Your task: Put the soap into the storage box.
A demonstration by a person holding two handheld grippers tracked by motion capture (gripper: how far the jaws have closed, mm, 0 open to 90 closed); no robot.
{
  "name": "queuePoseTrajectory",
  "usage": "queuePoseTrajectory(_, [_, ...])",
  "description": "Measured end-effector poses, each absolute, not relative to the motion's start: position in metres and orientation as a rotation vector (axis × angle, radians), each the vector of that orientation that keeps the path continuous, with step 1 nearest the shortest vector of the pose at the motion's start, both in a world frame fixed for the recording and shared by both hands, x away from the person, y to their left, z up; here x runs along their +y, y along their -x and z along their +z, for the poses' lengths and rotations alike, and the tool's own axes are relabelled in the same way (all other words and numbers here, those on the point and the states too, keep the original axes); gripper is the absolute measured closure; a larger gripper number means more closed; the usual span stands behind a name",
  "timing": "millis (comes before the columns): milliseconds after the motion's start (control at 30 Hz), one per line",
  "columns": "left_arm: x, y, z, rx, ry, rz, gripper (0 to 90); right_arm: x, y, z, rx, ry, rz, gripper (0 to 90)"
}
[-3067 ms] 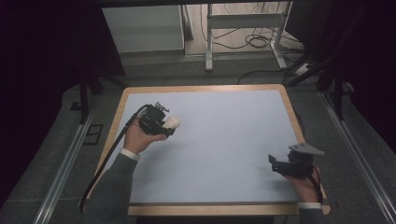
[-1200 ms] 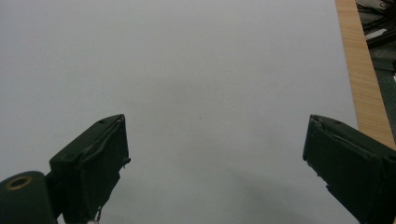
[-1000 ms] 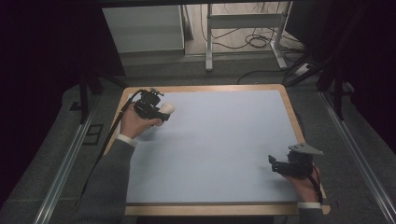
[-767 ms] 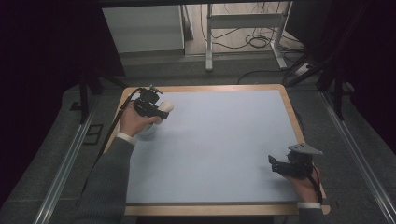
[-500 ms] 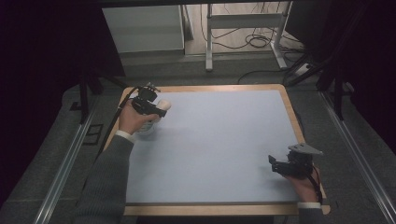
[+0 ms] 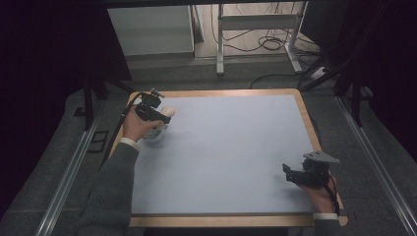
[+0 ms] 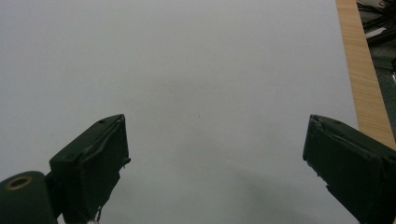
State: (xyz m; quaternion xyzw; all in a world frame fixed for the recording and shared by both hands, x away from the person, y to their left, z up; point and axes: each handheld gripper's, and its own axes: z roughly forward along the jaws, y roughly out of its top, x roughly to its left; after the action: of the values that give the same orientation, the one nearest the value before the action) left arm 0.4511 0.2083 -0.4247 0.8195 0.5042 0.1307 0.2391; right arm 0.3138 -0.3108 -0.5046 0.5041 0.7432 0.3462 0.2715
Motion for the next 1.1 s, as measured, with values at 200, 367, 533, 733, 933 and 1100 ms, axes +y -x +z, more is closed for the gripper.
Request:
queuePoseTrajectory(200, [0.218,-0.454,-0.433,1.425,-2.230,0.350,49.5,-0.311,-0.314,-0.505,1.999,-1.358,0.934,6.5])
queuePoseTrajectory(367, [0.224,-0.456,-0.438,1.453,-2.220,0.339,49.5,-0.311,-0.314,-0.505,2.001,-1.358,0.930,6.6])
queuePoseTrajectory(533, [0.231,-0.459,-0.443,1.481,-2.214,0.332,49.5,-0.311,-0.314,-0.505,1.998,-1.362,0.928,6.6])
queuePoseTrajectory(733, [0.238,-0.463,-0.454,1.518,-2.202,0.310,49.5,-0.311,-0.314,-0.505,1.998,-1.364,0.926,6.6])
queuePoseTrajectory(933, [0.244,-0.465,-0.465,1.549,-2.196,0.292,49.5,-0.311,-0.314,-0.506,2.000,-1.362,0.923,6.5])
queuePoseTrajectory(1100, [0.244,-0.466,-0.470,1.556,-2.201,0.289,49.5,-0.311,-0.314,-0.506,2.000,-1.362,0.921,6.5])
